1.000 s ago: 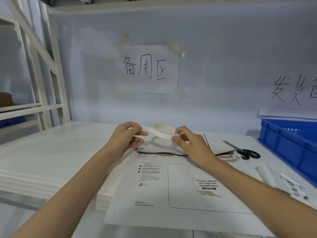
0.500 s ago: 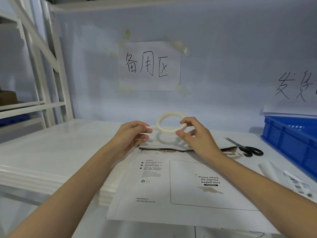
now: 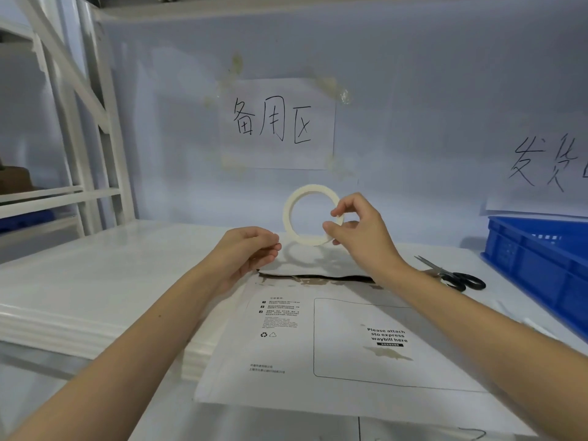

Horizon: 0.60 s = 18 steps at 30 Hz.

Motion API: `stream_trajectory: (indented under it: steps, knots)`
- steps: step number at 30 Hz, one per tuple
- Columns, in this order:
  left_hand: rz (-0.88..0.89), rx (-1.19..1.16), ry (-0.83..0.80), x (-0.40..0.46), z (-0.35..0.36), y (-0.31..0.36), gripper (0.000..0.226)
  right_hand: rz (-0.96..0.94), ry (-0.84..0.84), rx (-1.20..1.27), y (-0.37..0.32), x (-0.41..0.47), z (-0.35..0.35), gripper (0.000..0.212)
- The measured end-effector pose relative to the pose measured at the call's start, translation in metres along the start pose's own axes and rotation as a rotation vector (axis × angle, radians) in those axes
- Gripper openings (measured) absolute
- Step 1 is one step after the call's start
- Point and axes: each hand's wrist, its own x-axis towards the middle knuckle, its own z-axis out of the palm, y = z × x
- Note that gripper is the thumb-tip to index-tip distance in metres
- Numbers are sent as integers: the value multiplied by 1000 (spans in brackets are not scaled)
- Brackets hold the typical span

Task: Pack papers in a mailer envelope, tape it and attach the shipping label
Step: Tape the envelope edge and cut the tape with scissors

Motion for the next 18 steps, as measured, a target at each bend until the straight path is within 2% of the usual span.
stream_trajectory:
  steps: [3,7,11,18]
  knots:
    - [-33,17,-9,0,-4,7,9,19,-65,-43,-10,15,0,36]
    - [-105,95,-41,-3,-8,15,24,54,-120,-94,-1,23,-2,36]
    - [-152,196,-41,-3,-6,11,25,59,-156,-185,16,18,-9,23]
    - [-173,395,-59,2,-17,16,15,34,-238,-218,24,16,-32,33]
